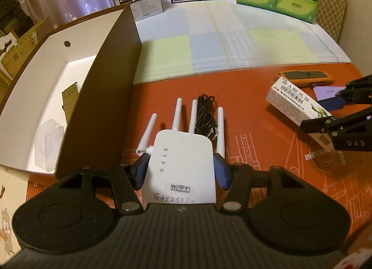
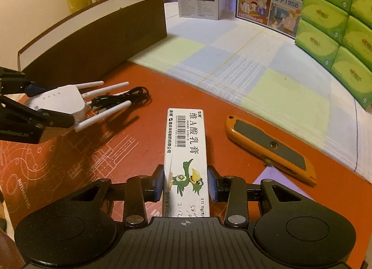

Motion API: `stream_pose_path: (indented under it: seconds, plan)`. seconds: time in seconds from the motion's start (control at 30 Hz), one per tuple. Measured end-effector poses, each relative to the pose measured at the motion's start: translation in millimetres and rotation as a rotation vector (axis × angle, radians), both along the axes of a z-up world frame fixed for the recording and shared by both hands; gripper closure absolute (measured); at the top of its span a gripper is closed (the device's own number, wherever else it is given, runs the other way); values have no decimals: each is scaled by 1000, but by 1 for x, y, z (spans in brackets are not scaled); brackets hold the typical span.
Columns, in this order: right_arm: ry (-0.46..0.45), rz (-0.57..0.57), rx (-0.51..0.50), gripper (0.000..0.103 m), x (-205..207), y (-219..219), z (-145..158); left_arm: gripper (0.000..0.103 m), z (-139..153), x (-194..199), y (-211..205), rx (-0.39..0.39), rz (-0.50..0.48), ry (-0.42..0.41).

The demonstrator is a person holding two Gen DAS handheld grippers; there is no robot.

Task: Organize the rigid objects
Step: 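Lift the router and ointment box off the table with both grippers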

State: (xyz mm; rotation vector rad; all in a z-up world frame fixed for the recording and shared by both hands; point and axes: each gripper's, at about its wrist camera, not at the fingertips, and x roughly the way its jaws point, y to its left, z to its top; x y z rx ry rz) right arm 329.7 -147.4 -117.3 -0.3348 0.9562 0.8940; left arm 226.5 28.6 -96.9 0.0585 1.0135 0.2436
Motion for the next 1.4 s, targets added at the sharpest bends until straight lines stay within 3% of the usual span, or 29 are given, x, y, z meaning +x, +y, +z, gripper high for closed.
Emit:
stream_pose_path:
  seconds: [0.2, 0.53, 0.63, 0.7, 0.77, 0.9, 0.93, 1.07, 1.1, 1.13, 1.17, 1.2, 1.27, 1.33, 1.4]
  plan:
    - [24, -13, 5, 68, -9, -8, -1, 49, -22, -9, -6, -13, -18, 101]
    - [26, -29, 6, 68, -22, -15, 2, 48, -27, -9, -20, 71, -109, 153]
    - [20, -38, 10, 68, -25, -18, 3, 50, -21, -12, -23, 82, -123, 120]
    - [16, -48, 13, 68, -24, -21, 4, 50, -5, -9, -19, 39, -120, 59]
    - [13, -61, 16, 68, -25, -25, 6, 52, 13, -6, -19, 57, -142, 3]
    - [4, -78, 22, 68, -27, -31, 10, 52, 20, -7, -25, 134, -168, 8]
    - [2, -82, 25, 68, -28, -32, 11, 52, 21, -12, -26, 132, -164, 24]
    - [0, -104, 31, 68, -30, -40, 15, 52, 50, -25, -28, 87, -182, -53]
    - [1, -107, 31, 68, -29, -41, 15, 62, 55, -25, -27, 91, -178, -78]
    - [1, -109, 31, 68, -29, -42, 15, 98, 60, -23, -26, 51, -194, -102]
    - [2, -109, 31, 68, -29, -42, 15, 103, 67, -20, -21, -8, -161, -135]
    - [2, -110, 30, 68, -28, -42, 15, 103, 71, -16, -19, -19, -143, -155]
    - [1, -106, 31, 68, -28, -41, 15, 103, 69, -8, -20, 65, -145, -151]
    - [3, -101, 38, 68, -28, -39, 16, 93, 55, -2, -13, 42, -120, -105]
    - [4, -96, 41, 68, -28, -38, 16, 90, 42, -4, -8, 19, -88, -68]
